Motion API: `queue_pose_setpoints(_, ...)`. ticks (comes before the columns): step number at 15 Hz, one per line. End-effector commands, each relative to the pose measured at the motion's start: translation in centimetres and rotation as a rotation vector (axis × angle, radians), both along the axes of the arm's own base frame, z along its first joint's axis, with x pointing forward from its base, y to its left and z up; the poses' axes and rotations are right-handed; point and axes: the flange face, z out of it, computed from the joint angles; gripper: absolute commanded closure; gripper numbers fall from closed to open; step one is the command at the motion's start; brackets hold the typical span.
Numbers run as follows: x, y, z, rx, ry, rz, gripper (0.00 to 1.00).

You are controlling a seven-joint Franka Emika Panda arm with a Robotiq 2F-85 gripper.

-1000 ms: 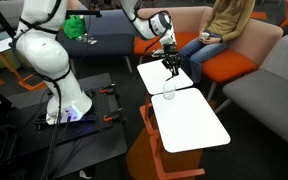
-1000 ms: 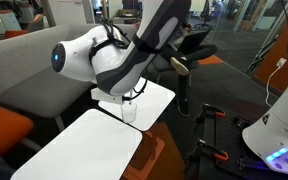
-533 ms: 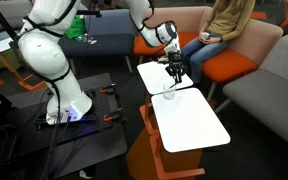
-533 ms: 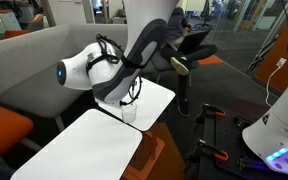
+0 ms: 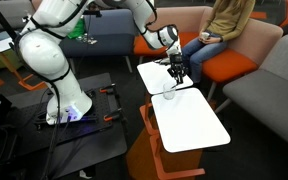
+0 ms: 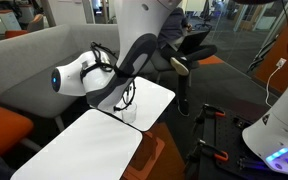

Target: Pick up the marker and place it in the cup

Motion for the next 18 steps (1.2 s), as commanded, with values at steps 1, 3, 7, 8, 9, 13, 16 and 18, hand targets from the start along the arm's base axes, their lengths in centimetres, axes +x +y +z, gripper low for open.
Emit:
queue_pose_setpoints(1, 0.5, 0.7, 0.2, 0.077, 0.006, -0.024, 0.80)
queue_pose_setpoints(3, 0.4, 1.0, 0.3, 0.122, 0.017, -0.037, 0.53)
queue_pose_setpoints(7, 0.4, 0.8, 0.8, 0.181, 0.011, -0.068, 0.23)
queue_pose_setpoints(8, 0.5, 0.7, 1.2, 0.197, -0.003, -0.066, 0.15)
queue_pose_setpoints(9, 0.8, 0.6, 1.7, 0.244, -0.021, -0.055, 0.08)
queue_pose_setpoints(13, 2.1, 0.4, 5.1, 0.419, -0.120, 0.037, 0.00)
queue_pose_setpoints(16, 1.9, -0.5, 8.1, 0.559, -0.144, 0.047, 0.00)
queue_pose_setpoints(18, 1.3, -1.1, 9.7, 0.648, -0.135, 0.068, 0.00)
